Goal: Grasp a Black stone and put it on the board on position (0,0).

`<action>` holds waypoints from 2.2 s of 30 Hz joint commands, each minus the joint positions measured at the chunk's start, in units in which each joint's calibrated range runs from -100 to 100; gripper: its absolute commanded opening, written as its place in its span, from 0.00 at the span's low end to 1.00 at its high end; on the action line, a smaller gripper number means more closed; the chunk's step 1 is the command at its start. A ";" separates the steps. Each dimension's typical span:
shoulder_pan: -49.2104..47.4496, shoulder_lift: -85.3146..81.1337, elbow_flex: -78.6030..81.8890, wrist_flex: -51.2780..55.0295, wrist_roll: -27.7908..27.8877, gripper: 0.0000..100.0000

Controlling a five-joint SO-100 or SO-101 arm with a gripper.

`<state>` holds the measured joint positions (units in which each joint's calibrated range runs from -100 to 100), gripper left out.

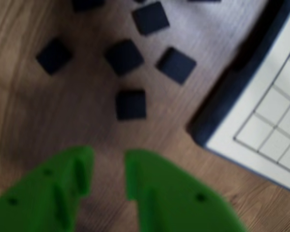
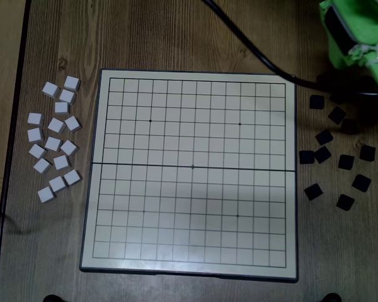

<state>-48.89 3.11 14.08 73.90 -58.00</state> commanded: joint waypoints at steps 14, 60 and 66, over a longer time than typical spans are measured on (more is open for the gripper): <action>-2.95 -2.05 -1.42 2.45 2.49 0.06; -1.86 -4.16 13.17 -12.26 2.15 0.12; -2.13 -3.74 14.03 -13.17 1.17 0.12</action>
<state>-50.51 3.11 28.30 61.76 -56.43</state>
